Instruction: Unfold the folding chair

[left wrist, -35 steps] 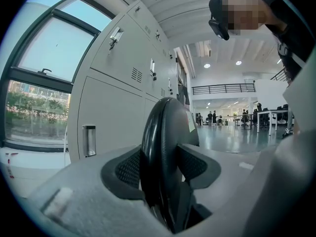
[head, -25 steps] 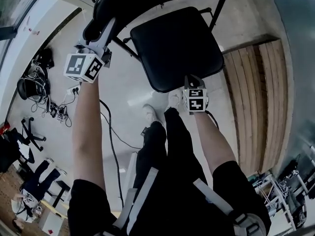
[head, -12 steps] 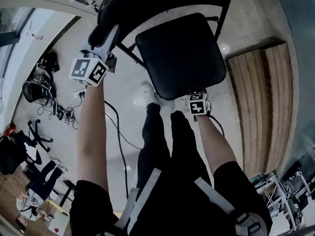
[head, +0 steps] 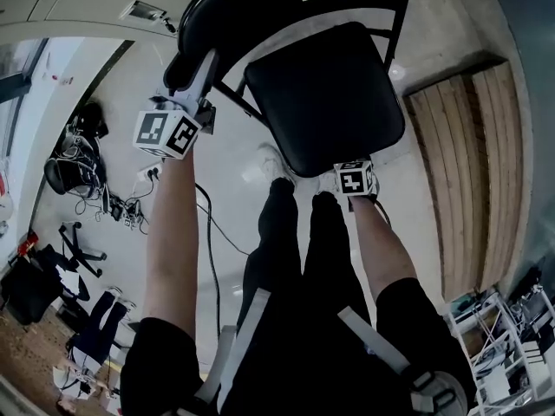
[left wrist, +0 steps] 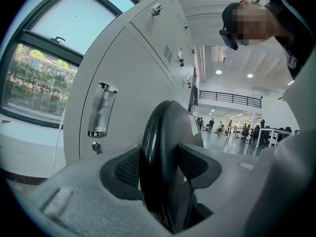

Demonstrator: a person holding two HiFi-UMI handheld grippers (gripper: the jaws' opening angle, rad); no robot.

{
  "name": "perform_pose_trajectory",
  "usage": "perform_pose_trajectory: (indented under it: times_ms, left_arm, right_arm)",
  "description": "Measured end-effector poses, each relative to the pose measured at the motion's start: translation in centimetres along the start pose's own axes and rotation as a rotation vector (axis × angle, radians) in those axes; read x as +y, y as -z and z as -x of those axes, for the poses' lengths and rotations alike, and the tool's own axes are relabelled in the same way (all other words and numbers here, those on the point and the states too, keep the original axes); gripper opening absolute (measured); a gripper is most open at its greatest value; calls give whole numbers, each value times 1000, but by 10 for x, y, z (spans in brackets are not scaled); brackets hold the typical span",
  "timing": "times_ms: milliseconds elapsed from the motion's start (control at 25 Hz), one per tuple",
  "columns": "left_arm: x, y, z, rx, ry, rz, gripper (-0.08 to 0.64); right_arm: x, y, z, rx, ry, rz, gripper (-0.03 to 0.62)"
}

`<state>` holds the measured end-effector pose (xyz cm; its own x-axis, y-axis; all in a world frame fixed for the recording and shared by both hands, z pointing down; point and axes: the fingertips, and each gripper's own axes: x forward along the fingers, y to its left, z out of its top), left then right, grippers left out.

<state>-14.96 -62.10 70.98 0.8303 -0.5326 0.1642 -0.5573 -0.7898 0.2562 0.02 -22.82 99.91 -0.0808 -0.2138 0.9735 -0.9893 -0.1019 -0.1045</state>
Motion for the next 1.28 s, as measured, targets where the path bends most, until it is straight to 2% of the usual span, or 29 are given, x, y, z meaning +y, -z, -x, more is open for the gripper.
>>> perform_pose_trajectory:
  times_ms: [200, 400, 560, 680, 760, 880, 1000, 1160, 1280]
  left_arm:
    - [7, 9, -3, -7, 5, 34, 227]
    - [10, 27, 5, -25, -18, 129, 227]
    - [9, 29, 5, 5, -23, 131, 230]
    - [8, 25, 7, 64, -39, 62, 240]
    - [10, 19, 11, 69, -71, 43, 242]
    - [12, 12, 21, 46, -147, 61, 242]
    - [-3, 9, 37, 66, -185, 67, 242]
    - [-38, -3, 57, 63, -202, 76, 241]
    - [-67, -13, 77, 43, -217, 103, 238]
  right_arm:
    - [1, 9, -9, 33, 9, -8, 9]
    - [3, 11, -10, 8, 27, 13, 9]
    - [-1, 5, -6, 18, 22, -9, 9]
    - [-8, -21, 10, -92, 34, -39, 5]
    - [-12, -42, 22, -163, 30, -48, 5]
    - [-23, -90, 50, -267, 27, -28, 5]
    - [-18, -126, 86, -360, 10, -19, 5]
    - [-5, -172, 134, -481, -78, -5, 5]
    - [0, -192, 170, -547, -136, 42, 5]
